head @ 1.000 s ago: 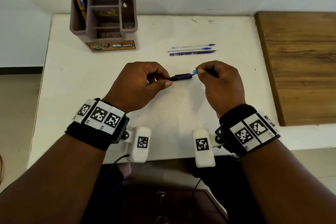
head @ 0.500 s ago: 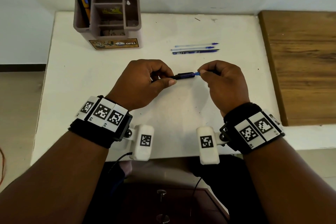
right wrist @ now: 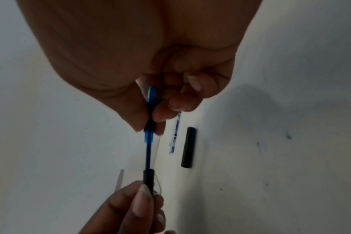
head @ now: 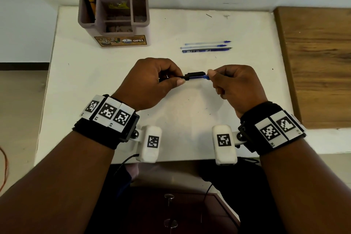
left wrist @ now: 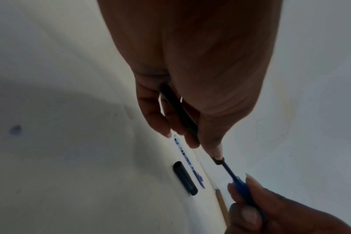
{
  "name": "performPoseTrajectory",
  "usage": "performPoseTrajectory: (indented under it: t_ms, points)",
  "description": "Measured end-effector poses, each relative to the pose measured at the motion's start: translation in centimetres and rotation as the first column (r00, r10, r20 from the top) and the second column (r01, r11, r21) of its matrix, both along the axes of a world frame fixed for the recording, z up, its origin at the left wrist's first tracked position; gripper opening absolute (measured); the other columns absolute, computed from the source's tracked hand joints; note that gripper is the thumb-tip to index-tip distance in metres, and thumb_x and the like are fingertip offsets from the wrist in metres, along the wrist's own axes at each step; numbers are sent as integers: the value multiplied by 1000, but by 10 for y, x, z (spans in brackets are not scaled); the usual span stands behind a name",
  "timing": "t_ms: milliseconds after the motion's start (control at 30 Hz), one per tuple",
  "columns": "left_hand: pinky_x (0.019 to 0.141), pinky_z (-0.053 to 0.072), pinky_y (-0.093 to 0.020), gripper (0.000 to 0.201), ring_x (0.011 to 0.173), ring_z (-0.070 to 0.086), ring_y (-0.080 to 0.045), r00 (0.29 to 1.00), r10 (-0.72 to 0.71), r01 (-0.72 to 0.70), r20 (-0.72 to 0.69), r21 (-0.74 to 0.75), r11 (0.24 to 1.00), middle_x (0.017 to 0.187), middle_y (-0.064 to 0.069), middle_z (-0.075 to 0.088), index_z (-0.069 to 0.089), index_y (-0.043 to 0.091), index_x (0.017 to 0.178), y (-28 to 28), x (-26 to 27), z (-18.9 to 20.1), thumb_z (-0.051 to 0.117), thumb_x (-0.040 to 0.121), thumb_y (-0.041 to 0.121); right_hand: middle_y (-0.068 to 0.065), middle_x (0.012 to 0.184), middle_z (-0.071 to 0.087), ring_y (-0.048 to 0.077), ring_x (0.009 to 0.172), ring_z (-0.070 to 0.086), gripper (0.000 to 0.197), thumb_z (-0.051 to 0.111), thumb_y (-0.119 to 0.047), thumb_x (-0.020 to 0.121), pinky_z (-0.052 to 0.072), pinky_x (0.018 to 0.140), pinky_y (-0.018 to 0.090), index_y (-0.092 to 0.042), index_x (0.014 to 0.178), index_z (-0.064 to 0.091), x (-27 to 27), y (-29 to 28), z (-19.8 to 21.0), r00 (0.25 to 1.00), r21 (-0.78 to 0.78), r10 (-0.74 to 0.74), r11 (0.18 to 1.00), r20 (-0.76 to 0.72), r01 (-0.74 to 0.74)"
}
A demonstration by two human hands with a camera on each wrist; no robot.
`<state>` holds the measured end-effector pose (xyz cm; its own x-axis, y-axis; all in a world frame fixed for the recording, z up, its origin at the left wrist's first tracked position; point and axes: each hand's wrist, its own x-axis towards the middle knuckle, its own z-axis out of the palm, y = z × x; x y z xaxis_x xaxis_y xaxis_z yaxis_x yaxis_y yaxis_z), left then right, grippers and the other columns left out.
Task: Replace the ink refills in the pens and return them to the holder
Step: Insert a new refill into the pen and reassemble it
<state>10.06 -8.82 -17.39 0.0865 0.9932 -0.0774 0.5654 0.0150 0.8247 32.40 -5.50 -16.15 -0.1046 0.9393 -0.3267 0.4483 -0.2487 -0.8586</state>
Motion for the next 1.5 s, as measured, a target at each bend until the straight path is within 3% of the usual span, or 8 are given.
performPoseTrajectory:
  t_ms: [400,567,700,833,1067,1200,1333,1500]
  points:
    - [70,47,-15,4,80,64,-9,995,-81,80,61,10,997,83,15,71,74,28,91,-4,11,3,75,88,28,-3,55,60,13,52,50,59,52,-64,93,41,55,25,-13,75,76,-13,-7,1,997,-91,81,992,-13,-82]
    - [66,43,-11,6,77,62,-5,999,-27,26,42,11,1000,80,15,70,75,28,93,-1,3,5,74,88,30,-3,64,63,14,59,55,25,66,-34,93,41,57,25,-16,75,65,-9,-4,0,996,39,44,998,-76,-42]
    - [65,43,-14,5,75,62,-8,999,-39,39,22,29,999,80,12,71,75,29,93,-1,3,6,74,88,31,0,59,62,11,51,54,51,52,-50,100,44,52,20,-11,69,64,-13,-8,-2,997,84,59,995,44,-62]
    - [68,45,-13,5,77,63,-7,999,-30,30,35,17,999,80,14,70,75,29,93,-1,1,5,74,88,30,4,67,64,10,56,58,37,58,-34,100,42,53,17,-5,77,62,-11,-6,-3,999,98,55,994,-4,-54]
    - [68,40,-5,3,78,63,-3,999,-30,30,29,18,999,79,16,70,74,32,91,-1,2,7,74,88,29,11,69,66,6,54,57,34,60,-34,99,42,51,14,-6,79,63,-12,-8,-2,996,125,88,988,13,-89]
    - [68,43,-8,4,79,64,-3,998,-45,45,36,9,999,80,16,71,75,30,91,-2,3,8,76,87,28,11,60,63,8,51,53,59,47,-44,103,43,57,16,-2,64,59,-13,-10,-2,992,116,109,986,69,-116]
    - [69,46,-12,4,78,63,-4,998,-32,33,52,-6,999,78,16,70,75,30,89,-1,3,9,77,86,28,8,65,62,12,56,57,37,60,-32,99,41,53,17,-8,71,61,-10,-7,-1,995,109,97,990,-25,-94]
    - [68,46,-16,5,78,64,-8,998,-39,40,47,-6,999,80,12,72,76,28,90,-2,3,9,77,86,28,8,64,64,9,53,57,53,52,-44,101,41,53,14,-2,72,64,-11,-9,1,995,88,102,991,0,-102]
